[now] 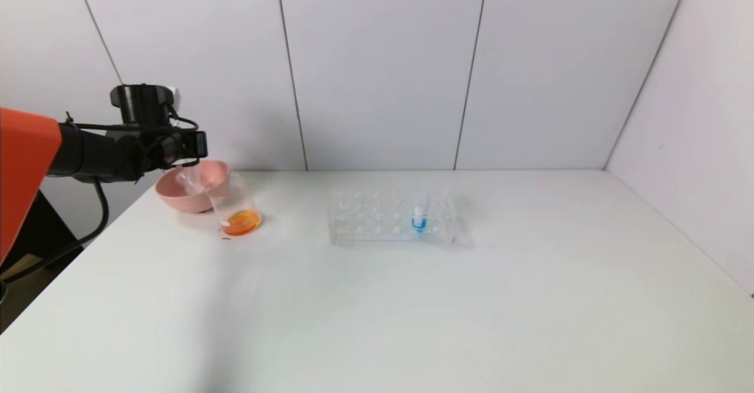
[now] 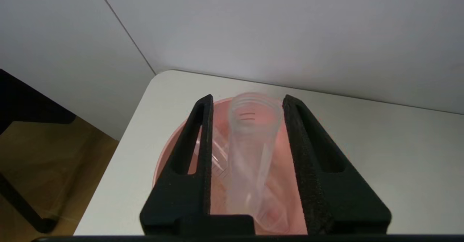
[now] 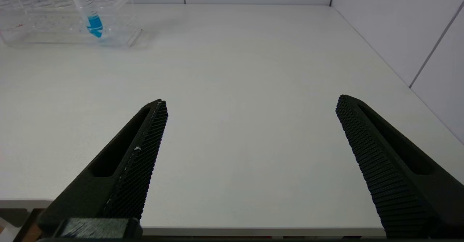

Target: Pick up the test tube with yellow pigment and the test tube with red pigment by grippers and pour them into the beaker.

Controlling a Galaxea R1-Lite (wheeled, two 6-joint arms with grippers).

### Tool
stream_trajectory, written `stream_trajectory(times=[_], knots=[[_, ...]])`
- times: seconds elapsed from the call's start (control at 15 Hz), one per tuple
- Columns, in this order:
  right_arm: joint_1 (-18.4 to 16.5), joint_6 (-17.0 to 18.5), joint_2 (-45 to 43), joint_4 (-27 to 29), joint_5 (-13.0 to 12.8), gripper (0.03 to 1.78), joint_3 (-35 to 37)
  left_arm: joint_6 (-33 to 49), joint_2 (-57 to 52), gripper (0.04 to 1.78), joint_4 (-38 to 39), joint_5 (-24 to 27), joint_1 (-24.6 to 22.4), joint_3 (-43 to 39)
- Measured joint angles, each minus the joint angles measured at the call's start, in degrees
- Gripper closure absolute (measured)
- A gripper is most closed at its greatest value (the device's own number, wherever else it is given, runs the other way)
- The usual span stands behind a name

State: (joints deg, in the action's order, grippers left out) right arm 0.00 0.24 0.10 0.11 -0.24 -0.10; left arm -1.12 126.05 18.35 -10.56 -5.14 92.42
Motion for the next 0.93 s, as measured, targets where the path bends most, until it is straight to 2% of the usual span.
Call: stream_trajectory(times=[0.27, 0.47, 0.6, 0.93], knots=[[0.0, 0.02, 0.0, 0.0, -0.02, 0.11, 0.0, -0.02, 0.09, 0.46, 0.0, 0.78, -0.15, 0.48], [0.0, 0.0, 0.0, 0.0, -0.02, 0.11, 0.0, 0.07, -0.8, 0.15, 1.28, 1.3, -0.17, 0.24], [0.0, 0.02, 0.0, 0.0, -0.02, 0.11, 0.0, 0.11, -3.06, 0.06, 2.21, 1.28, -0.17, -0.8], [0.0, 0.02, 0.0, 0.0, 0.0, 0.11, 0.0, -0.04, -16.43, 0.06, 1.83, 1.13, 0.46, -5.42]])
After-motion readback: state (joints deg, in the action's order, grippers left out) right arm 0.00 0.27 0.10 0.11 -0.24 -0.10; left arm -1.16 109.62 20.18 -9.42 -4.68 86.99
